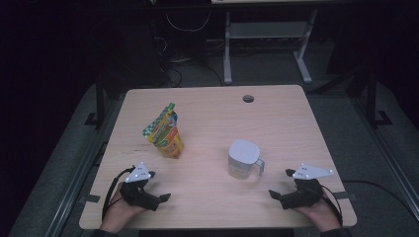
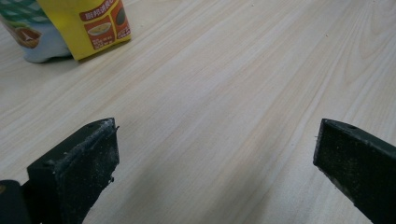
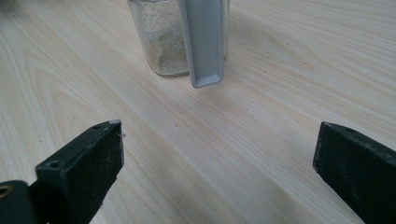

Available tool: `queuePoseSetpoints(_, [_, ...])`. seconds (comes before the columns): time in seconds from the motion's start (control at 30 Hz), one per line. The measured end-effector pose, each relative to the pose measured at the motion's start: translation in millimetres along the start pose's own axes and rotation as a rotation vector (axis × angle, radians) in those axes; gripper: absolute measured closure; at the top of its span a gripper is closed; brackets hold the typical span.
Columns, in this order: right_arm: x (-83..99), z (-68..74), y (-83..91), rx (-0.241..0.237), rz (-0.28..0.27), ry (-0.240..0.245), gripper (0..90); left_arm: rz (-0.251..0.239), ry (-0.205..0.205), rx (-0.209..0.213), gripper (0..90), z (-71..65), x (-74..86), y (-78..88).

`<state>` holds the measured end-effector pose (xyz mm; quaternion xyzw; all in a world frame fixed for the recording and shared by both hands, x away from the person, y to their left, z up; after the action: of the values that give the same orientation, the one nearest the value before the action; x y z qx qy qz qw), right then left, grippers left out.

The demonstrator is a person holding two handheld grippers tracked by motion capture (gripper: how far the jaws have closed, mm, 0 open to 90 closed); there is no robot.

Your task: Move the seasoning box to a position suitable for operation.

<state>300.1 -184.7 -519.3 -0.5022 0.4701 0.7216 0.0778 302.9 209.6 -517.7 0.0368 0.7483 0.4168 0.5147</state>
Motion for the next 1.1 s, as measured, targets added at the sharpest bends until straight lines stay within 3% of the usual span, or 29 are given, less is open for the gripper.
queuePoseSetpoints(0.17, [-0.3,-1.0,1.8,-0.006,-0.006,-0.025,1.4,-0.002,0.004,0.008,0.0,-1.7,-0.9,-1.5])
queuePoseSetpoints(0.57, [-2.4,3.6,3.0,-0.041,0.002,-0.025,1.6,-0.013,0.014,0.032,0.0,-7.1,-3.6,-5.6])
queuePoseSetpoints(0.9, [-14.1,5.4,-1.7,-0.067,0.01,0.0,1.6,-0.015,0.016,0.043,0.0,-9.7,-1.7,-5.4])
queuePoseSetpoints(1.1, [-34.4,5.7,-0.5,-0.088,0.008,0.017,1.7,-0.029,0.024,0.043,0.0,-9.6,-2.1,-2.4])
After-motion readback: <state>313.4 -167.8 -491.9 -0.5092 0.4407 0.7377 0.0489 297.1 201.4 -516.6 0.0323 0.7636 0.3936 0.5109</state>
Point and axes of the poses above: each handheld gripper's, and its own axes: y roughly backward along the jaws, x roughly out of its underside, z roughly to its left, the point moved 9 cm from there along -y, roughly forward along the jaws, and after that the axes turned 4 degrees about x, right-handed, at the moved point
